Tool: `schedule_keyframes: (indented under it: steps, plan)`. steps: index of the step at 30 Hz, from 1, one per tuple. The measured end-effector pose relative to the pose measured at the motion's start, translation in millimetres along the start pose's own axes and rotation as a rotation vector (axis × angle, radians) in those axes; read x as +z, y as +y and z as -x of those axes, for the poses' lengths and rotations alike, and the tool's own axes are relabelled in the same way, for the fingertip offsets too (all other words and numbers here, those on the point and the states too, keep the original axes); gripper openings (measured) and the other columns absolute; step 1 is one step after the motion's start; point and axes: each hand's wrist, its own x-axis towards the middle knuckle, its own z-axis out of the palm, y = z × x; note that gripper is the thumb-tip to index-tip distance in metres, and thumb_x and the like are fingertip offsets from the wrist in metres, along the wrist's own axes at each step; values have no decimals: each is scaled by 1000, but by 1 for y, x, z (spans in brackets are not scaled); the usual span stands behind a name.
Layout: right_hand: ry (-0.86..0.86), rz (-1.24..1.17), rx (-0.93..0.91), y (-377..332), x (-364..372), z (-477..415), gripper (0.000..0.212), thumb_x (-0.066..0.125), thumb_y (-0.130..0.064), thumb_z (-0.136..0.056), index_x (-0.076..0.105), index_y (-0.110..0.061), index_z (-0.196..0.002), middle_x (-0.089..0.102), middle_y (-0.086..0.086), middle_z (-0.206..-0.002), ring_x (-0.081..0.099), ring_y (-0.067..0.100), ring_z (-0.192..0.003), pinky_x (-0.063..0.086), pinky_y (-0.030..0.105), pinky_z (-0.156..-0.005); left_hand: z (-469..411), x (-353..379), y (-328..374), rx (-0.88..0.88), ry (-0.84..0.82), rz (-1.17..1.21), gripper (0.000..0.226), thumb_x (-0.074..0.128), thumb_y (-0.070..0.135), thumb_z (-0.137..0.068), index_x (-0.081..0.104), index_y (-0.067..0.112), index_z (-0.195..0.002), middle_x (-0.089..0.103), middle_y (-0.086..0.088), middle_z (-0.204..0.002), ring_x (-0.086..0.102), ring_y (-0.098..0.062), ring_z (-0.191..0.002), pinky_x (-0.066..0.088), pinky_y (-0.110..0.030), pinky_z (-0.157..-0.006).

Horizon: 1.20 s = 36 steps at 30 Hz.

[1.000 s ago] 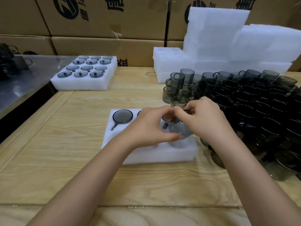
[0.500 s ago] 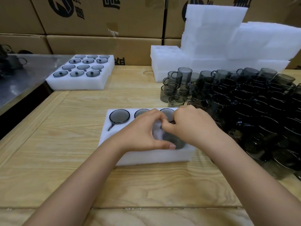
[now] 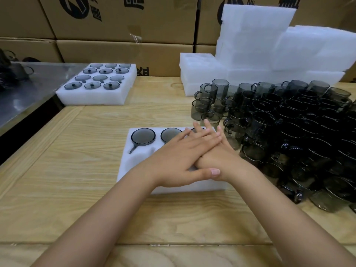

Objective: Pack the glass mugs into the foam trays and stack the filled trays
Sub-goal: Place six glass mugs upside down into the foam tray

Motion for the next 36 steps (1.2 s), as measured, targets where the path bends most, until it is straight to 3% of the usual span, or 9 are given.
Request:
schedule_keyframes:
  steps: [5,9,15,18,22,25,28,33,36]
  plan:
    - [78,-56,21,0,8,0,82,3,-64,-76,-21,-28,-146,-26,4,-155,-31,27,-139,-18,51,-110,2,-2,2,2,29,-17,72,32,60,-90,21,24,-151,17,10,-158,1,-2,-146,1,-37,-120]
    - [186,-317,56,-3,8,4,67,5,-60,-87,-1,-36,-149,-12,-6,-158,-18,16,-144,-8,44,-117,12,-17,-3,-115,302,45,51,42,52,-89,57,23,-129,58,10,-133,46,-3,-126,17,-33,-116]
    - [217,-397,77,-4,9,2,62,13,-61,-90,12,-40,-148,-5,-10,-159,-12,12,-145,-6,40,-118,53,-35,-69,-560,801,706,19,58,22,-92,65,22,-110,66,11,-113,58,9,-100,42,-7,-83]
    - [209,-429,73,-4,8,3,63,13,-62,-89,11,-39,-148,-5,-10,-159,-13,11,-144,-6,40,-118,62,-13,-84,-629,719,1144,30,59,7,-88,60,15,-117,63,0,-119,61,-11,-102,48,-25,-83]
    - [152,-540,61,0,-2,1,57,20,-57,-94,28,-34,-145,13,-4,-158,4,16,-145,6,41,-117,66,2,-93,-588,619,1155,51,66,11,-66,62,17,-116,72,6,-96,67,-12,-86,54,-22,-69]
    - [343,-785,153,13,-25,-8,33,36,-48,-96,63,-32,-103,64,-1,-105,53,23,-106,41,35,-86,66,3,-98,-576,634,1195,52,67,12,-66,62,14,-118,72,3,-91,68,-15,-84,54,-23,-66]
    - [509,-639,318,36,-46,-36,24,47,-30,-94,66,-18,-100,67,2,-97,58,24,-92,50,37,-80,66,4,-98,-573,621,1195,50,67,13,-66,62,13,-116,70,-2,-93,67,-17,-85,54,-25,-68]
    - [-45,-349,390,48,-59,-77,49,60,-32,-88,51,-7,-129,56,11,-125,55,28,-110,49,35,-90,66,4,-100,-572,626,1207,48,68,13,-66,63,12,-114,70,-1,-90,66,-17,-84,54,-25,-67]
    - [-86,-346,416,48,-55,-85,43,60,-21,-86,53,-5,-125,59,11,-112,58,25,-92,50,31,-72,66,5,-100,-558,630,1217,47,69,13,-66,63,12,-113,70,-2,-92,66,-18,-85,54,-26,-69]
